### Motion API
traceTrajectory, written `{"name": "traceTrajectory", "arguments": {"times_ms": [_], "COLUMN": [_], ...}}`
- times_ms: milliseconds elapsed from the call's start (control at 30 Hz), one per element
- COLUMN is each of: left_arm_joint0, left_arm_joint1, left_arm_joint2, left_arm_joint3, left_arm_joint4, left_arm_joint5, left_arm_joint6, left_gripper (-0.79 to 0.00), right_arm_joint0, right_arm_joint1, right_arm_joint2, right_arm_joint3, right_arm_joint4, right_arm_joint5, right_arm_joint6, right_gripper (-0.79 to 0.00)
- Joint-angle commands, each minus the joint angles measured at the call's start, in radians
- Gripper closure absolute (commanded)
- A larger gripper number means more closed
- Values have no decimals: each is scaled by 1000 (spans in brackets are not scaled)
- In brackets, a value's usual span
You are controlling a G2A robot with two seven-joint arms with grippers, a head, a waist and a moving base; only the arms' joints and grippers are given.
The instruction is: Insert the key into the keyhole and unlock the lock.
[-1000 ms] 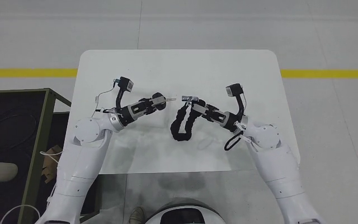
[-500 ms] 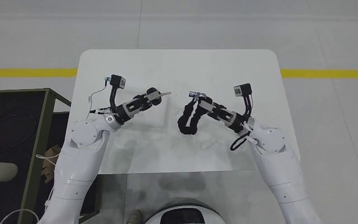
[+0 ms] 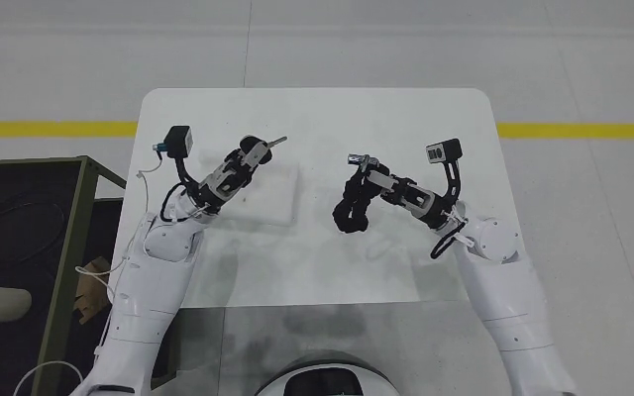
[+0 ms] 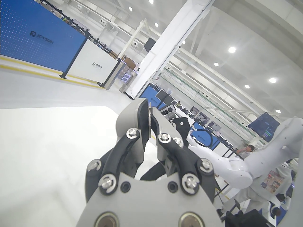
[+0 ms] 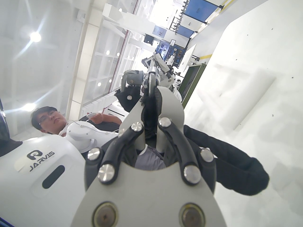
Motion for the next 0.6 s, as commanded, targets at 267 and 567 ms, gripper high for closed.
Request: {"name": "traceTrajectory", "arguments": {"times_ms": [267,567], "left_arm_joint0": [-42,-157], "left_arm_joint1": [-23,-31], "left_arm_joint2": [-76,143], "left_arm_joint3": [-78,220], "left_arm_joint4": [700,1879], "left_arm_joint5": [-34,481], "left_arm_joint6": [406,1479], "left_gripper": [0,0], "right_arm_joint0": [-43,-5], "right_arm_joint1": [9,18], "right_arm_joint2": [13,38], "right_arm_joint3": [-26,62], "right_arm_joint4": [-30,68], "right_arm_joint5": [1,-49], "right_arm_joint6": [10,79], "right_gripper": [0,0]}}
